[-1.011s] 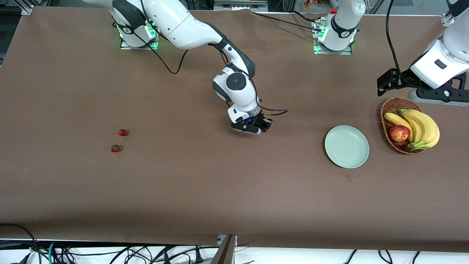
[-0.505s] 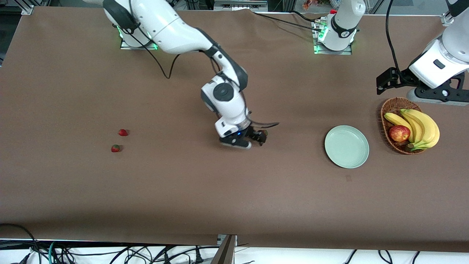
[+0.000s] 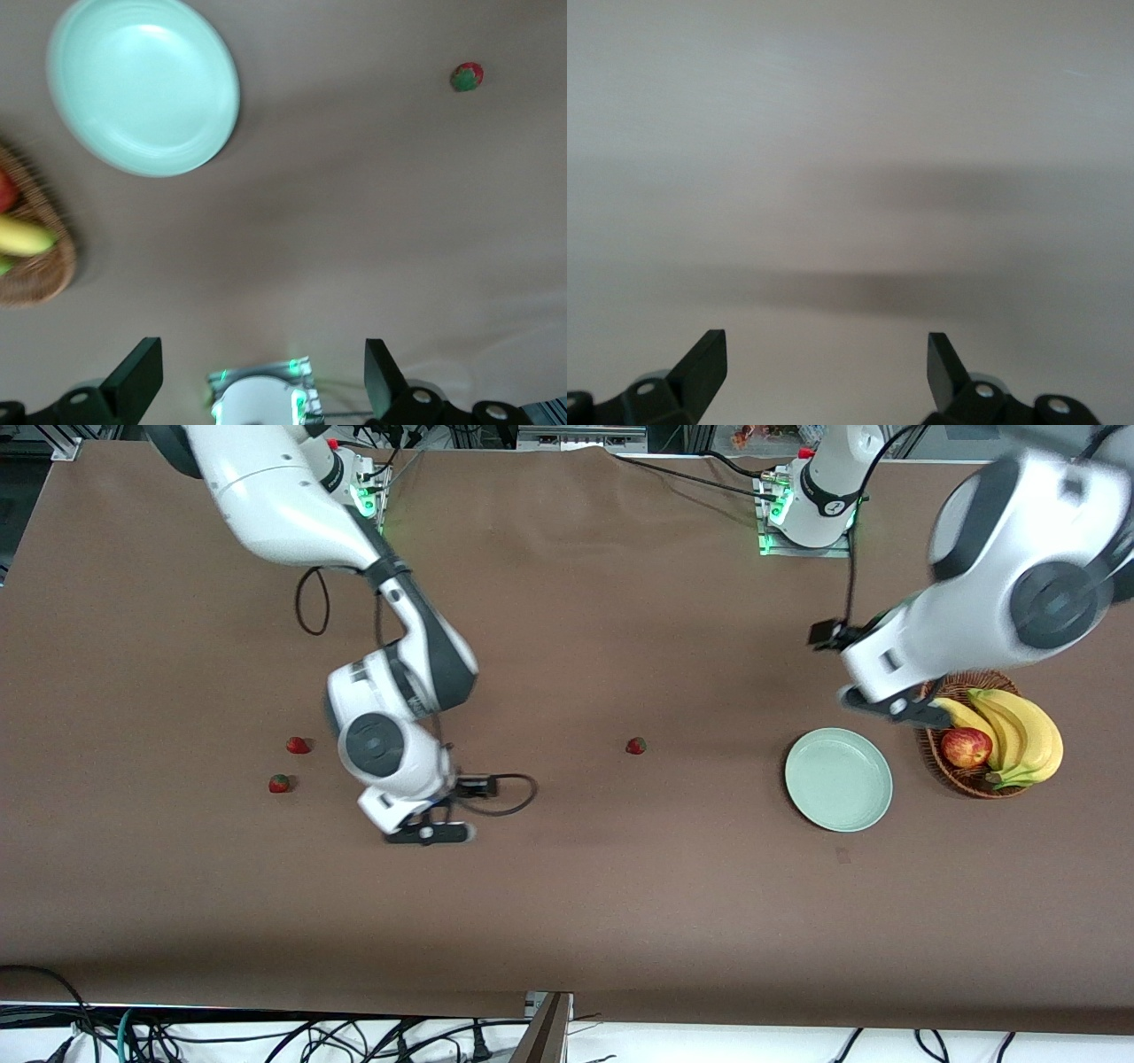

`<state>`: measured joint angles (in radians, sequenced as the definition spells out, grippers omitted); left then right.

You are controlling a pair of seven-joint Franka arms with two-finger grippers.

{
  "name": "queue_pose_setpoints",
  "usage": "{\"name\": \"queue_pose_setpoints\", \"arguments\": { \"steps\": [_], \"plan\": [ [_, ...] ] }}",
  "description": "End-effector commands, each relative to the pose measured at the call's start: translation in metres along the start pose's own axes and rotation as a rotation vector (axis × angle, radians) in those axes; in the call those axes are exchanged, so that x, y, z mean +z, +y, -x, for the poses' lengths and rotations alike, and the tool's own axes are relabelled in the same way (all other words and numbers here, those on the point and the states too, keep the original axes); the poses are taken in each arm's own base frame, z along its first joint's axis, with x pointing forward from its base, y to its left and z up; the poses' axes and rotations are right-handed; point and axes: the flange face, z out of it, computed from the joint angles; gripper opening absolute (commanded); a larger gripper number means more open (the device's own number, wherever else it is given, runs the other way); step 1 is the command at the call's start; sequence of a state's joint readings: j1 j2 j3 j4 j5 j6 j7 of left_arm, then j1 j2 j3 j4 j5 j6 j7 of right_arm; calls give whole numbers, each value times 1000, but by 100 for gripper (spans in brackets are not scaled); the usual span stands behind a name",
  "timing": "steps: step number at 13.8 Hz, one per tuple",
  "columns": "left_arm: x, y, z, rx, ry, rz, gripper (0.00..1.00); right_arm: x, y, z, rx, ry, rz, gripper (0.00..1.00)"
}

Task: Collect all strawberries into plate
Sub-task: 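Release the strawberry on the table while the left gripper reaches it, then grasp the strawberry with the left gripper while the right gripper grasps another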

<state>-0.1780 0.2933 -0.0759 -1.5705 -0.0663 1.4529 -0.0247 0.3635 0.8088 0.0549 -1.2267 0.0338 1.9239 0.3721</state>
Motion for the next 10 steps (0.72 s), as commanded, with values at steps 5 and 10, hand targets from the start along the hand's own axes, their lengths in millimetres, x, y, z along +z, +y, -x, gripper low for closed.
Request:
{"name": "queue_pose_setpoints", "arguments": {
  "steps": [5, 10],
  "plan": [
    [144, 112, -118, 142, 103, -18, 100, 13, 161, -16, -157, -177, 75, 100],
    [218, 168, -135, 147, 315, -5, 100, 29, 224, -17, -157, -206, 97, 100]
  ]
}}
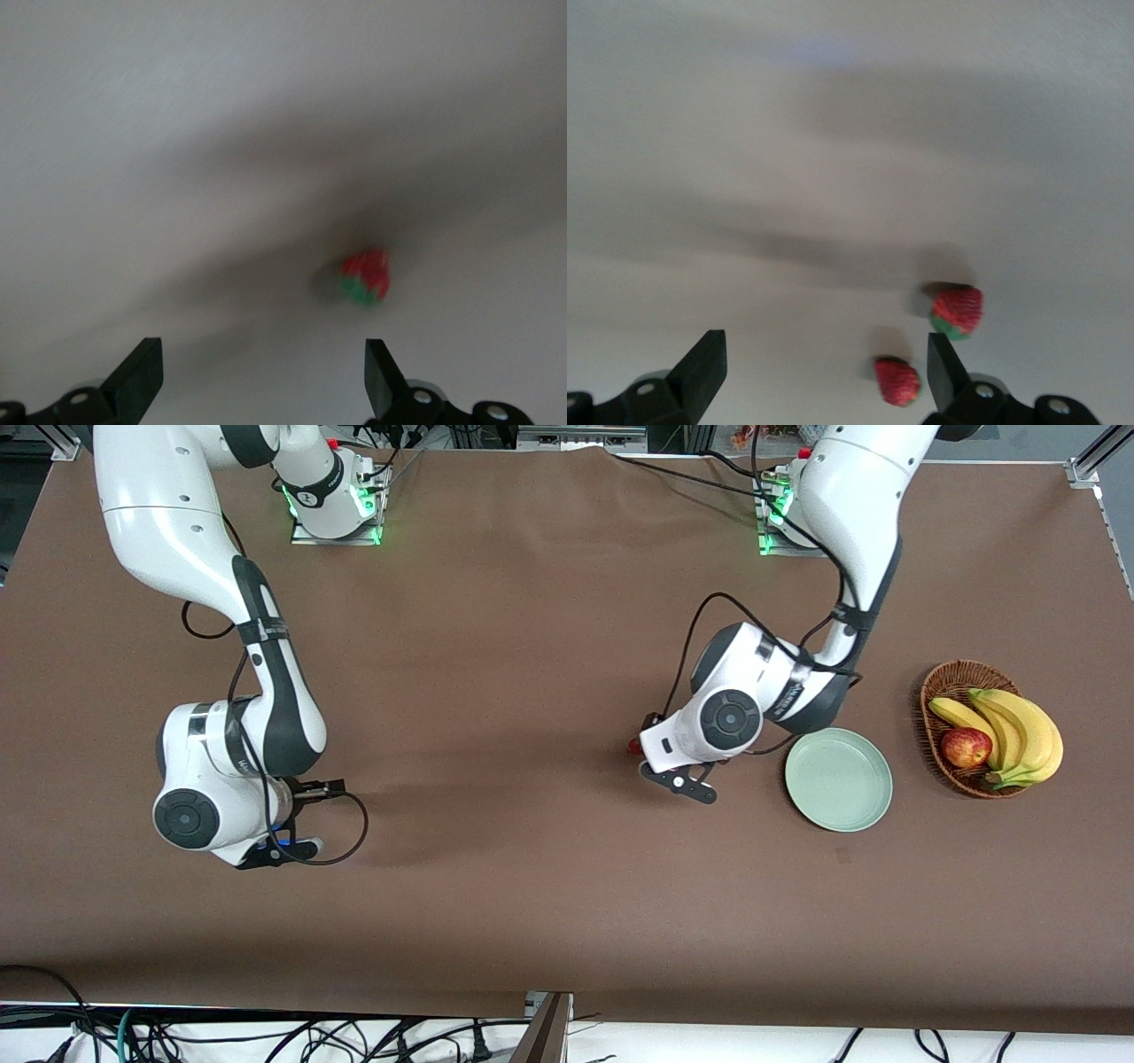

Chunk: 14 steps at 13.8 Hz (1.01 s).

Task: Collect all strawberries into plate
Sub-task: 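Grasp the strawberry with the left gripper while the right gripper grasps another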

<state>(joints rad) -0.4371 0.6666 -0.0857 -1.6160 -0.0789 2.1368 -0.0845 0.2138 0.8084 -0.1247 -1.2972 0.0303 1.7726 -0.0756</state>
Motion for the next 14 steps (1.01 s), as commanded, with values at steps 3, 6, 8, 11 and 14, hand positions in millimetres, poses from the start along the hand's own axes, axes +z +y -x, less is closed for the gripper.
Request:
{"name": "queue_pose_setpoints", "arguments": {
  "steps": [3, 6, 8, 11, 14],
  "plan": [
    [54, 54, 20, -115, 145, 18, 100, 20, 43, 8, -37, 4, -24, 100],
    [64, 72, 30, -176, 143, 7, 100, 35, 76, 10, -41, 13, -40, 100],
    [63, 70, 29, -178, 144, 8, 100, 49, 76, 12, -39, 15, -41, 100],
    [60, 66, 27, -156, 155, -10, 96, 63, 76, 14, -36, 11, -43, 100],
    [58, 60, 26, -141, 158, -32, 91, 68, 81, 15, -28, 4, -48, 92]
  ]
}}
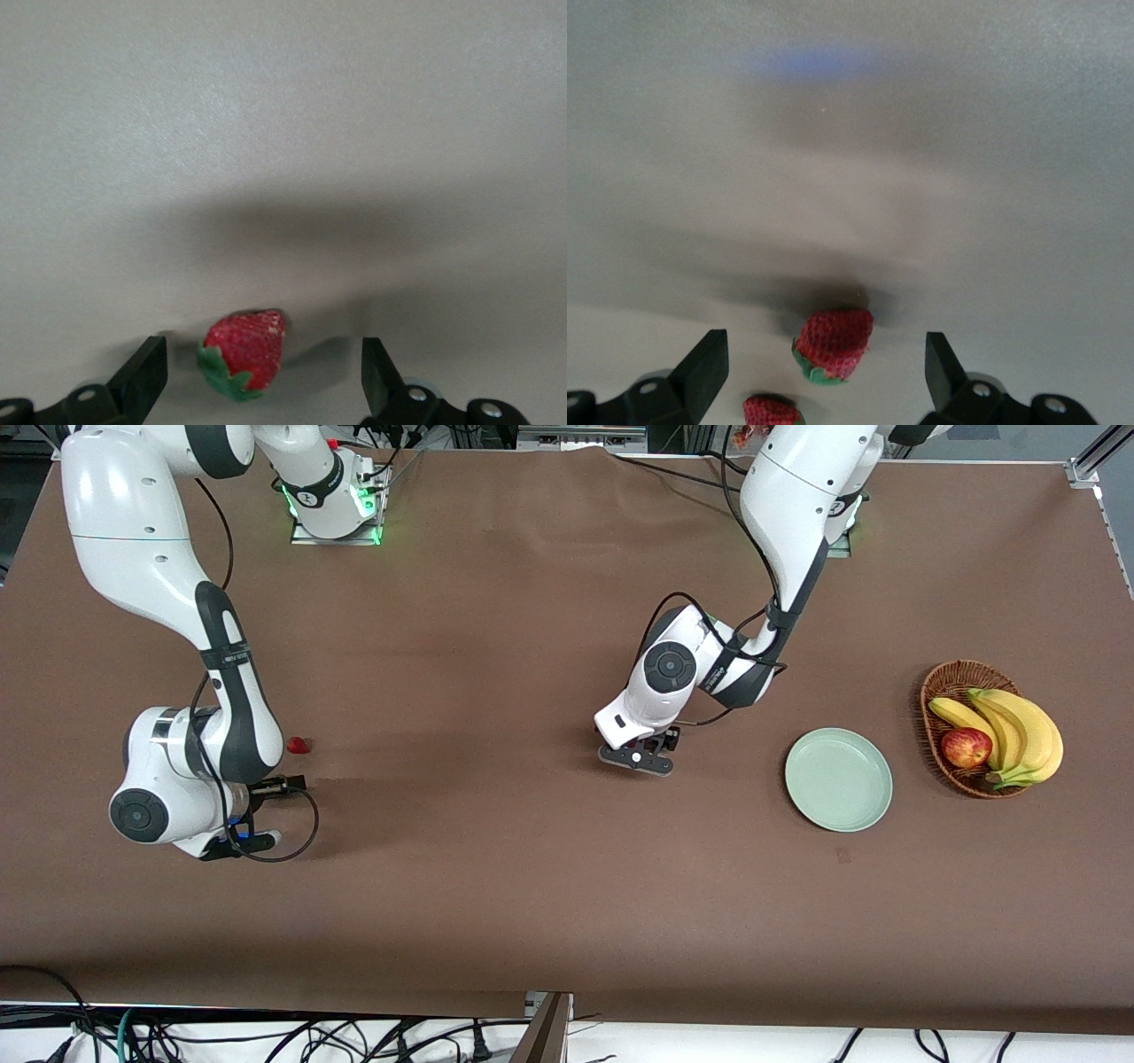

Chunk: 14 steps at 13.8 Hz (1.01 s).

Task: Collect all strawberries into plate
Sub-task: 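Carry the strawberry to the plate with the left gripper while the right gripper lifts another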

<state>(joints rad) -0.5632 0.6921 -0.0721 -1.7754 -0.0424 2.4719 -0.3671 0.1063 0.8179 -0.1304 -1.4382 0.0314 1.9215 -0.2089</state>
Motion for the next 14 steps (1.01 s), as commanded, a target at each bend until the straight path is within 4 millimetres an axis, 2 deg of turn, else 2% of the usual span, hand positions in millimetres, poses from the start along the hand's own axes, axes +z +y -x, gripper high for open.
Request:
{"name": "queue_pose_setpoints", "arguments": {
  "steps": [1, 3, 4, 5, 7, 9, 10, 11, 13, 14],
  "plan": [
    [-10, -4, 1, 23, 11, -13, 77, 4, 3, 5, -6, 9, -16, 83],
    [-11, -9, -1, 71, 11, -14, 34, 11, 3, 6, -5, 11, -16, 62],
    [-13, -16, -4, 96, 14, -13, 20, 11, 3, 7, -5, 9, -16, 52],
    [-23, -24, -9, 120, 25, -11, 12, 12, 3, 7, -6, 6, -15, 42],
    [-45, -58, -22, 162, 3, -17, 12, 12, 3, 7, -6, 6, -15, 26],
    [-73, -109, -31, 248, -103, -26, 12, 8, -1, 6, -11, 6, -16, 11],
    [-86, -136, -36, 303, -144, -18, 12, 2, -3, 5, -10, 16, -18, 9],
    [-97, -163, -43, 354, -165, -6, 12, -3, -12, 3, -15, 24, -20, 9],
    [-109, -212, -49, 435, -190, 18, 12, -34, -51, -12, -1, 92, -57, 9],
    [-108, -238, -50, 486, -192, 30, 13, -41, -76, -16, 44, 105, -83, 9]
  ]
}}
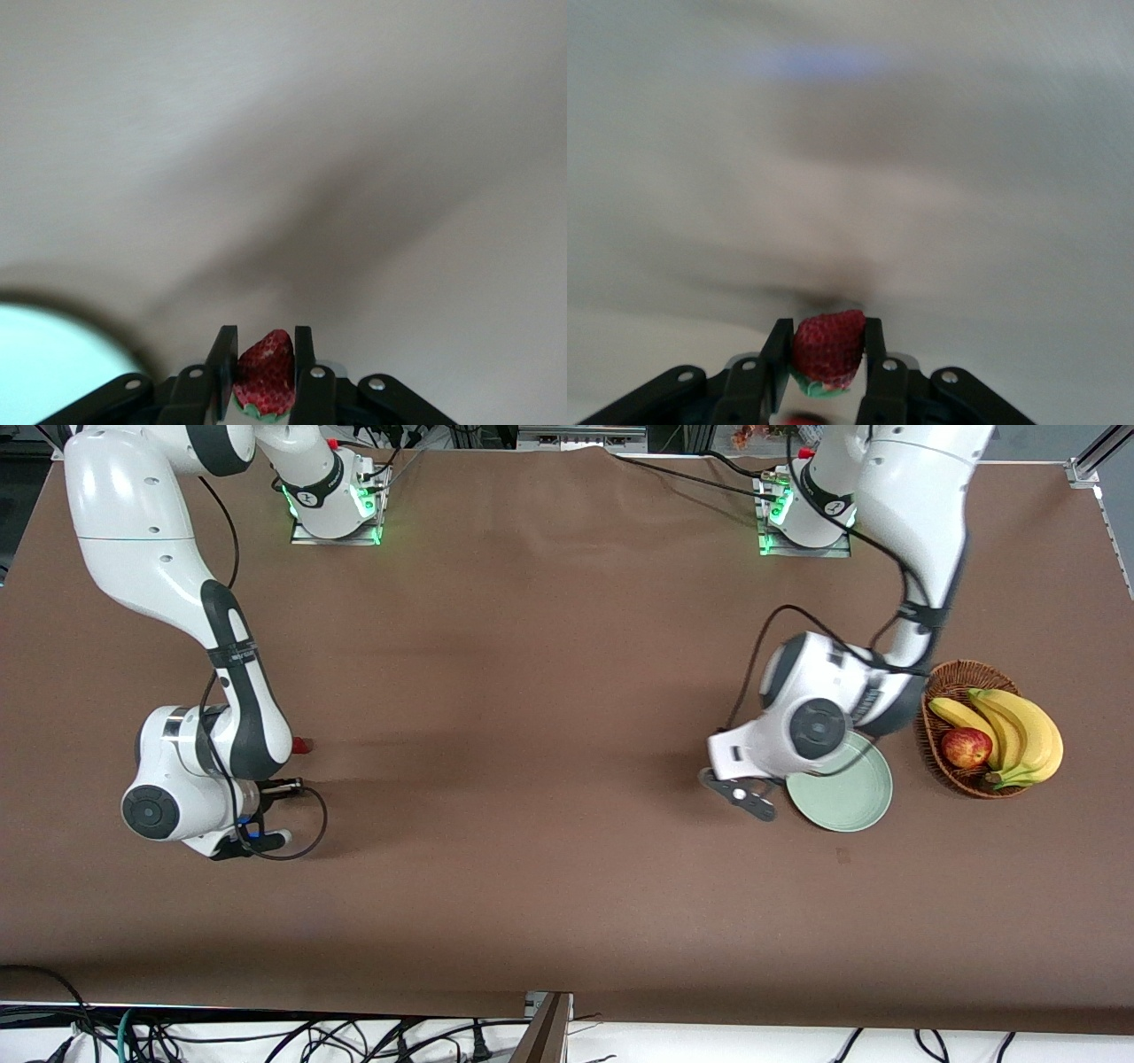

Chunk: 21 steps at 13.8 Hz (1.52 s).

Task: Collect all strawberries into plate
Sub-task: 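Carry the strawberry to the plate with the left gripper while the right gripper lifts another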

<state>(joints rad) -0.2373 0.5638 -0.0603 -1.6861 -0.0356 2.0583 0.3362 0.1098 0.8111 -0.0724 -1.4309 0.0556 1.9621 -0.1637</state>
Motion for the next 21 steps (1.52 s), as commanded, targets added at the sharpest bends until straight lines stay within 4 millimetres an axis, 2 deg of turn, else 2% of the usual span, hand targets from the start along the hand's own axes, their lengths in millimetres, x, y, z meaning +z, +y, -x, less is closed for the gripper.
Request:
{"name": "queue_pose_setpoints", "arguments": {
  "steps": [1, 2, 3, 5, 6, 7, 8, 10, 12, 13, 14, 15, 17, 18, 19, 20, 21],
  "plan": [
    [0, -57, 21, 177, -17, 19, 13, -29, -71, -10, 88, 46, -58, 9],
    [2, -86, 34, 233, -10, 26, 12, -30, -113, -11, 130, 53, -67, 9],
    [13, -111, 45, 266, -12, 42, 12, -29, -149, -12, 190, 57, -65, 9],
    [37, -132, 57, 263, -30, 76, 13, -26, -219, -13, 289, 108, -70, 9],
    [40, -135, 59, 257, -33, 82, 28, -25, -259, -9, 334, 130, -91, 9],
    [40, -135, 60, 254, -31, 84, 99, -19, -299, -3, 384, 142, -114, 9],
    [40, -136, 61, 253, -31, 87, 100, -14, -337, 5, 419, 162, -133, 9],
    [36, -135, 61, 253, -27, 85, 100, -2, -402, 19, 473, 217, -175, 9],
    [26, -133, 61, 255, -21, 80, 100, 23, -474, 40, 498, 288, -240, 9],
    [17, -130, 60, 260, -11, 72, 100, 35, -500, 49, 529, 319, -283, 9],
    [8, -123, 58, 257, -10, 67, 100, 48, -522, 57, 550, 339, -317, 9],
    [5, -117, 56, 265, -14, 68, 100, 56, -534, 62, 554, 349, -334, 9],
    [3, -108, 51, 265, -13, 72, 100, 66, -548, 71, 543, 356, -346, 10],
    [4, -101, 48, 258, -15, 78, 100, 68, -553, 73, 535, 359, -350, 14],
    [0, -98, 48, 237, -11, 76, 100, 65, -554, 73, 530, 363, -352, 45],
    [-2, -90, 45, 225, -9, 78, 100, 55, -549, 69, 521, 376, -351, 99],
    [-2, -81, 40, 215, -7, 83, 100, 44, -542, 64, 510, 397, -348, 100]
  ]
}}
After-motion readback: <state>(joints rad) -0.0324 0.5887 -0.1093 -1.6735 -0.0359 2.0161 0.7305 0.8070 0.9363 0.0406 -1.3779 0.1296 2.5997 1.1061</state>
